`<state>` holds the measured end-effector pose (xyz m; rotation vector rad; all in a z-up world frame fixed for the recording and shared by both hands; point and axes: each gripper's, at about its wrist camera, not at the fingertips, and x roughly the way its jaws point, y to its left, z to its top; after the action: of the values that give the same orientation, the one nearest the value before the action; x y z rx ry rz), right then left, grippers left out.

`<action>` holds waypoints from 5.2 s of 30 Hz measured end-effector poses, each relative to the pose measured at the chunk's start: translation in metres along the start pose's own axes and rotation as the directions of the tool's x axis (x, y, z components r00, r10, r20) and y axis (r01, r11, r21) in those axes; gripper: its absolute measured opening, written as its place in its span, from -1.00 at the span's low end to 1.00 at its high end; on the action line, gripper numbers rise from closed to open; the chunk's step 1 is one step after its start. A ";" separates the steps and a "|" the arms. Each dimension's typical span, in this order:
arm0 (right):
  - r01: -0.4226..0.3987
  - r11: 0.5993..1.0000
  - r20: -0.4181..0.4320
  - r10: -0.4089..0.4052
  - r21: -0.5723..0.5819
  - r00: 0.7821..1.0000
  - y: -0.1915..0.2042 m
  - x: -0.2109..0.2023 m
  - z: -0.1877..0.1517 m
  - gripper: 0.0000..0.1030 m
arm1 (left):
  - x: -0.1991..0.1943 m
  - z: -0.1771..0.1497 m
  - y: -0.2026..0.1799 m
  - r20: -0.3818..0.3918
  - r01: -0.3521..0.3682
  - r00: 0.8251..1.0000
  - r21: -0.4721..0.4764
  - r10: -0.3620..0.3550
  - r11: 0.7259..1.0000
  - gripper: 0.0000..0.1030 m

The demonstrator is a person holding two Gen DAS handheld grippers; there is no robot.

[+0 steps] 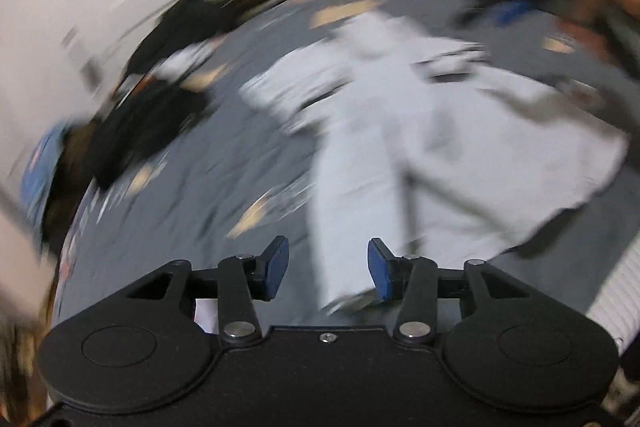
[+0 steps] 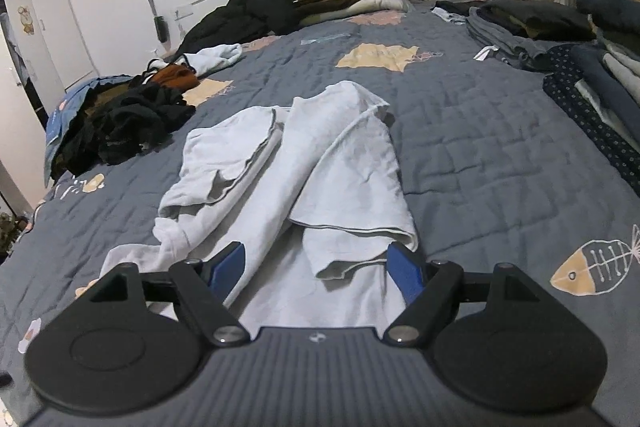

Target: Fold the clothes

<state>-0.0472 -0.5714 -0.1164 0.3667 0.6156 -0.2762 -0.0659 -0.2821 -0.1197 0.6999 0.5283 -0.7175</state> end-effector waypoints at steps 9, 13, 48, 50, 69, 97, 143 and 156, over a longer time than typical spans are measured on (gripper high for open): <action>0.096 0.994 0.014 -0.095 -0.055 0.995 0.007 0.014 0.000 0.50 | 0.088 0.105 0.024 0.146 -0.078 0.987 0.029 0.073 0.997 -0.15; 0.131 0.991 0.023 -0.130 -0.026 0.991 -0.003 0.027 0.006 0.50 | 0.151 0.150 0.044 0.123 -0.032 0.992 0.029 0.028 0.999 -0.15; 0.066 0.997 0.002 -0.066 0.040 0.998 -0.014 0.039 0.013 0.50 | 0.148 0.020 0.229 -0.176 -0.248 0.969 -0.623 0.176 0.742 -0.17; 0.057 0.997 0.004 -0.058 0.049 0.998 -0.015 0.038 0.013 0.50 | 0.109 0.016 0.195 -0.106 -0.181 0.984 -0.567 0.146 0.803 0.11; 0.039 0.999 0.007 -0.039 -0.014 0.999 0.000 0.009 0.004 0.50 | 0.066 -0.022 -0.044 -0.037 0.038 0.999 0.281 -0.029 0.959 -0.48; 0.000 0.970 -0.058 -0.014 -0.243 0.998 0.025 -0.009 -0.008 0.50 | -0.017 -0.058 0.125 -0.098 -0.140 0.988 -0.276 0.117 0.951 -0.87; -0.109 0.773 -0.079 0.076 -0.625 0.994 0.096 -0.097 -0.157 0.03 | 0.001 -0.055 0.057 0.105 0.092 0.992 -0.279 -0.065 0.956 0.21; -0.127 0.896 0.002 0.141 -0.426 0.990 0.085 -0.098 -0.123 -0.98 | -0.002 -0.069 0.063 0.079 0.055 0.996 -0.261 -0.036 0.964 0.28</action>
<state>-0.1563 -0.4304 -0.1285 -0.0183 0.5975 -0.0100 -0.0341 -0.1964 -0.1392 0.4125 0.5616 -0.6973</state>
